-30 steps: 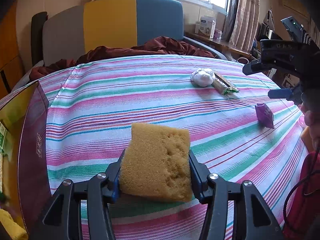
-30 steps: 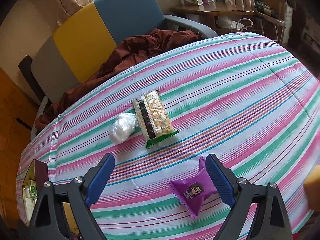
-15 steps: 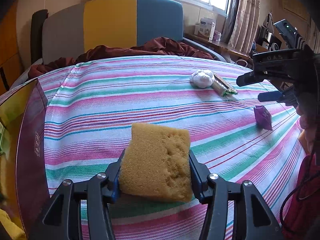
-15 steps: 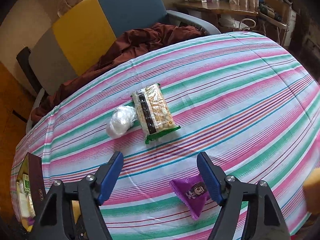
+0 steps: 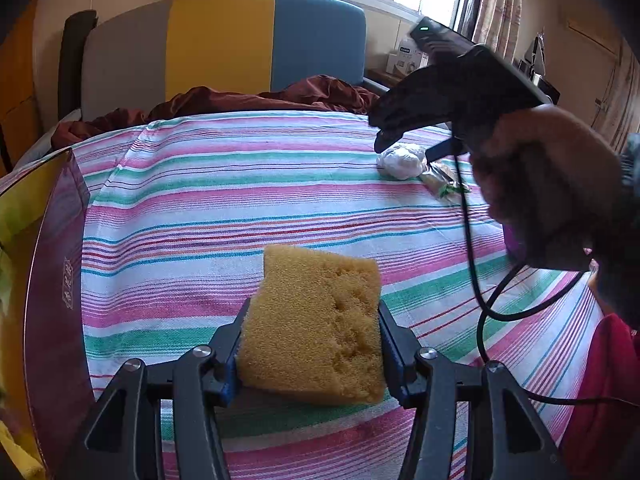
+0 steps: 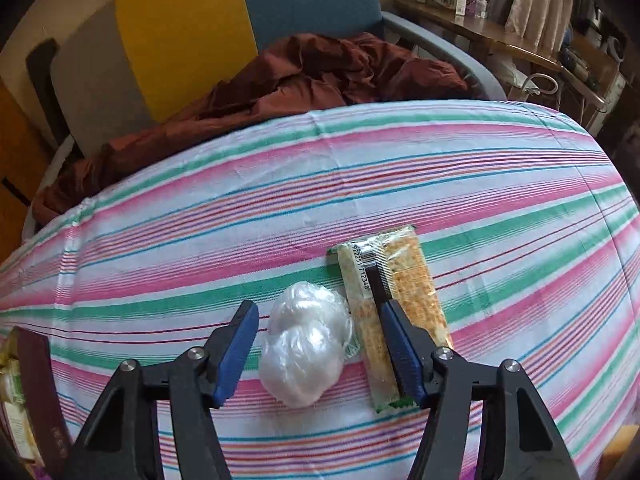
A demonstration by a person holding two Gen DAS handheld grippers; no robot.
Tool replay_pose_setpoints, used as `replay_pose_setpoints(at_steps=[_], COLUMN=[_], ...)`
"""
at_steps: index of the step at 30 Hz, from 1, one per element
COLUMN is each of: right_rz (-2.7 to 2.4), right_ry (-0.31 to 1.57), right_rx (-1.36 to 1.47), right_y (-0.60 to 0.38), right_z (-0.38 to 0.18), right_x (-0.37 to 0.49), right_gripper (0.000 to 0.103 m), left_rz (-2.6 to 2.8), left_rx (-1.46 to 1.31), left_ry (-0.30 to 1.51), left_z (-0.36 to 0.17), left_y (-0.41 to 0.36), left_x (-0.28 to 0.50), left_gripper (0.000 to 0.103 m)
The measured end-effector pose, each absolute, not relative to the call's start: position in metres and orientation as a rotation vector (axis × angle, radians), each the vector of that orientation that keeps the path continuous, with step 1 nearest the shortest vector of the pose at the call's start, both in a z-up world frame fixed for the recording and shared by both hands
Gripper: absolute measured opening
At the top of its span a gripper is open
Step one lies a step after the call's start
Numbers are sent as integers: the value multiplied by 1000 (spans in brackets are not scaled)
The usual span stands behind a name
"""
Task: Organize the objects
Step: 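Lift the yellow sponge with the left gripper while the right gripper grasps the white plastic bag, then lower the yellow sponge into the gold box and open the left gripper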
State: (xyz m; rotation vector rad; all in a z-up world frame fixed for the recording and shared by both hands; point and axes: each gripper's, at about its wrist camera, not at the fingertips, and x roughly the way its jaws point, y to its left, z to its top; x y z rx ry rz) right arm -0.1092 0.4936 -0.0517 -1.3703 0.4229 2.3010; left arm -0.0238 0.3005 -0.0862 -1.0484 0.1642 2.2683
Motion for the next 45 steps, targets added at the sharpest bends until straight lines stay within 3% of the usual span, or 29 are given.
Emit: replay_pose_setpoints(at_steps=[3, 7, 22, 45], right_rz=[2312, 2345, 2457, 2478], right_ry=[218, 73, 179, 81], right_rx=[-1468, -1532, -1666, -1665], right_y=[474, 455, 396, 378], right_z=[-58, -59, -57, -55], right_x=[-125, -117, 4, 18], right_gripper=[34, 34, 34, 34], left_rz=[2269, 2271, 2273, 2299], left_rx=[-1047, -1046, -1042, -1037], left_ry=[170, 176, 177, 224], left_z=[-86, -86, -85, -83], left_y=[301, 301, 301, 303], left_x=[-23, -23, -22, -17], left_gripper=[56, 56, 56, 55])
